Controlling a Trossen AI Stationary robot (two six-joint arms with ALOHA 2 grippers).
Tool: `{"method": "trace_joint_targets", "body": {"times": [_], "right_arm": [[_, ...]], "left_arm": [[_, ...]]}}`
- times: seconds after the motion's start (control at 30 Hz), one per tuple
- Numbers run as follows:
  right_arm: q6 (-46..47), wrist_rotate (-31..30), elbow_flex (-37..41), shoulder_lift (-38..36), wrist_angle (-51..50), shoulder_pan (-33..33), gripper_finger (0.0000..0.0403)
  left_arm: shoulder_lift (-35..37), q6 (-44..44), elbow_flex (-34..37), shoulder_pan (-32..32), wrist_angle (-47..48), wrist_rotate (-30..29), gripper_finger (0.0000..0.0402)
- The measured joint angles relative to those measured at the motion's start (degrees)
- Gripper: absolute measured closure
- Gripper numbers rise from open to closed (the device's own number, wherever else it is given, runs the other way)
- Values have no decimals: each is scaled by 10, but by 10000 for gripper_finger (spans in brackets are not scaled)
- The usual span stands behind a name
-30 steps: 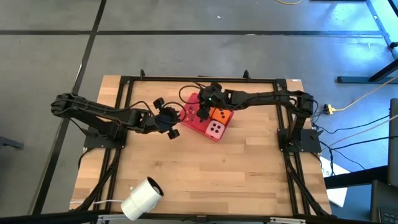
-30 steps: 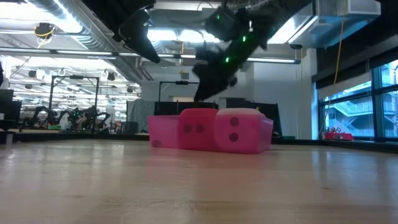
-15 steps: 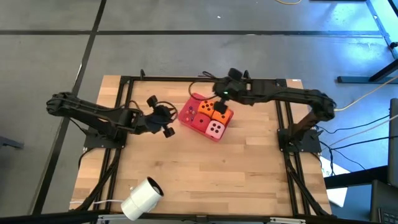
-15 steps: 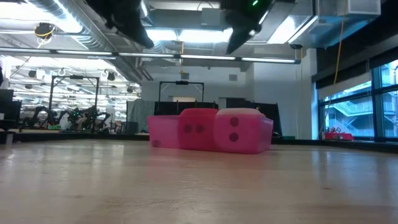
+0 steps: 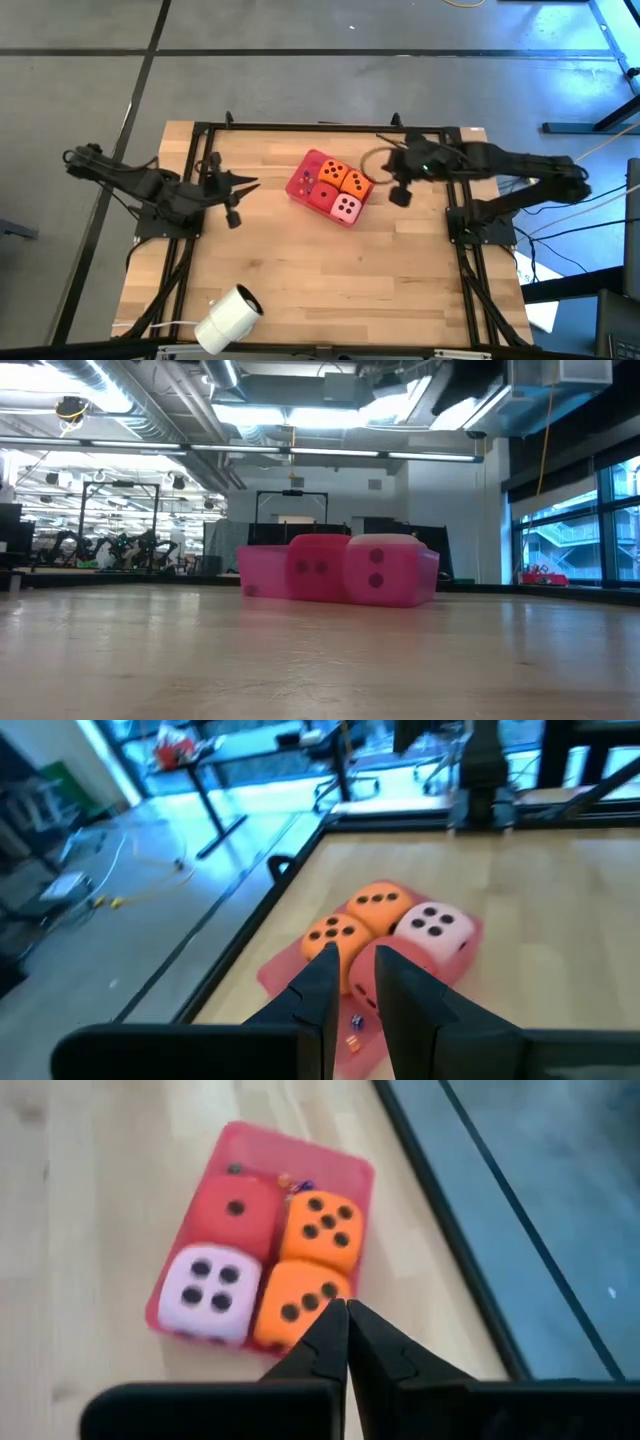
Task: Pick & Place Dice
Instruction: Return to Home Position
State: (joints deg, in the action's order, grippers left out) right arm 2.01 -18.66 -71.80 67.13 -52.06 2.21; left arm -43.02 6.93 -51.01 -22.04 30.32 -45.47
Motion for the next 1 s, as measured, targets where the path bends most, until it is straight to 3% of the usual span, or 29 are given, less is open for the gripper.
{"method": "trace_joint_targets", "body": {"times": [0.17,0.4,0.6,0.77,1.0], "right_arm": [[-14,43,146,-115,75,-9,400],[-44,213,281,-274,170,-9,391],[-69,226,351,-399,200,-9,395],[-38,226,384,-489,231,-9,398],[-25,228,432,-570,305,-9,393]], "left_arm": [[28,-43,0,-30,0,0,341],[30,-48,0,-46,26,0,341],[30,-71,0,-47,27,0,341],[36,-85,1,-45,45,0,341],[133,-112,1,-45,24,9,341]]}}
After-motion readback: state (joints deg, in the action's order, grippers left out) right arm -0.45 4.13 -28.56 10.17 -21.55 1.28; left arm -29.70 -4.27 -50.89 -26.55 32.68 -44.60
